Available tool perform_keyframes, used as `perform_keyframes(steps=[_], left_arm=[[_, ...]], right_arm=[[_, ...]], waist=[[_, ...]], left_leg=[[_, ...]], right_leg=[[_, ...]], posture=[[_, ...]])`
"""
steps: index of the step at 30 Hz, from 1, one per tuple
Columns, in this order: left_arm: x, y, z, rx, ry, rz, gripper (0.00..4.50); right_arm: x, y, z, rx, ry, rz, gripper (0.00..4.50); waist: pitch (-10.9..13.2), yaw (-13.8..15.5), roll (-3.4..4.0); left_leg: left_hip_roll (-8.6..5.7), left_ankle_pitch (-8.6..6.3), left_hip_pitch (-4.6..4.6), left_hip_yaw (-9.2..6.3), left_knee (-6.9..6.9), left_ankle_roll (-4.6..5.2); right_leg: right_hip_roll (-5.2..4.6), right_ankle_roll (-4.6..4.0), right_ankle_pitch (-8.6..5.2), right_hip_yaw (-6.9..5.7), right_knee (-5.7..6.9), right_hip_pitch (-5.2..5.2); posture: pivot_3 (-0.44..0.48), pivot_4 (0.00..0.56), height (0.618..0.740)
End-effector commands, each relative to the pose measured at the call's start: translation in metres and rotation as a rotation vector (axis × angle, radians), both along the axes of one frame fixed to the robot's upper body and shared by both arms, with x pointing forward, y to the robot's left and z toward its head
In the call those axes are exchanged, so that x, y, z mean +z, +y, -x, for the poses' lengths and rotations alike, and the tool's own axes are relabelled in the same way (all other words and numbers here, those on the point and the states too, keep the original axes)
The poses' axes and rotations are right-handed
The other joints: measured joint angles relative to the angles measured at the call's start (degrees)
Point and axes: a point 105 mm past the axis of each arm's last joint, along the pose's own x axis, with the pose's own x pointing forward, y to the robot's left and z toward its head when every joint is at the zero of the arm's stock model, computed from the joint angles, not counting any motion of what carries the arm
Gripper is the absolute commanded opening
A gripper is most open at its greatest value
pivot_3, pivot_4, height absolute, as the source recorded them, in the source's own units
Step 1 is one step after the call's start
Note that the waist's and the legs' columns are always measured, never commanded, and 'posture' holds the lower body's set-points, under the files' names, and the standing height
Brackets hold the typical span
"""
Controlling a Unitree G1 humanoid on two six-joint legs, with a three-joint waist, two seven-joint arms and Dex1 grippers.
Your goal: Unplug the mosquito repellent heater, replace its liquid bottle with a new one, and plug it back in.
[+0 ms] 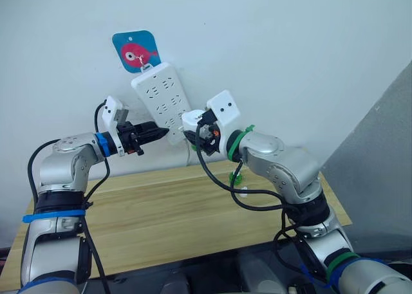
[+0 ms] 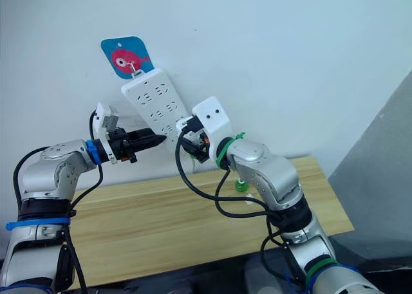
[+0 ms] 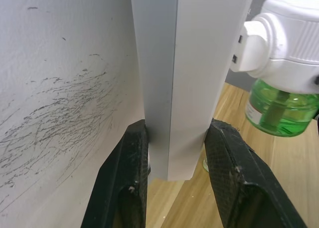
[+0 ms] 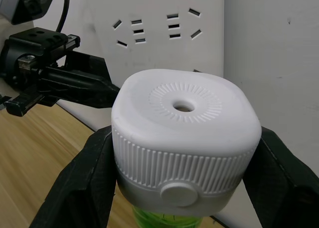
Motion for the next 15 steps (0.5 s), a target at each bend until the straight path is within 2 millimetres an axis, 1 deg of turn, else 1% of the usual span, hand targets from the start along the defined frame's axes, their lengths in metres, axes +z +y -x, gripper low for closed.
perform_keyframes(steps=[1, 15], left_arm=[[0.0147, -0.0047, 0.0041, -0.032, -0.051, -0.005, 1.28], [0.0124, -0.0074, 0.0067, -0.046, -0.041, -0.007, 1.28]], right_arm=[[0.0175, 0.0041, 0.0011, 0.009, -0.060, -0.040, 3.09], [0.0163, 0.0105, -0.0030, 0.019, -0.060, -0.037, 3.09]], waist=[[0.00, -0.02, 0.00], [0.00, -0.27, 0.00]], left_leg=[[-0.02, 0.00, -0.01, 0.00, 0.00, 0.00], [-0.02, 0.00, 0.01, 0.00, 0.00, 0.00]], right_leg=[[-0.02, 0.00, 0.00, 0.00, 0.00, 0.00], [-0.03, -0.01, 0.00, -0.01, 0.02, 0.00]], posture=[[-0.194, 0.088, 0.728], [-0.194, 0.089, 0.728]])
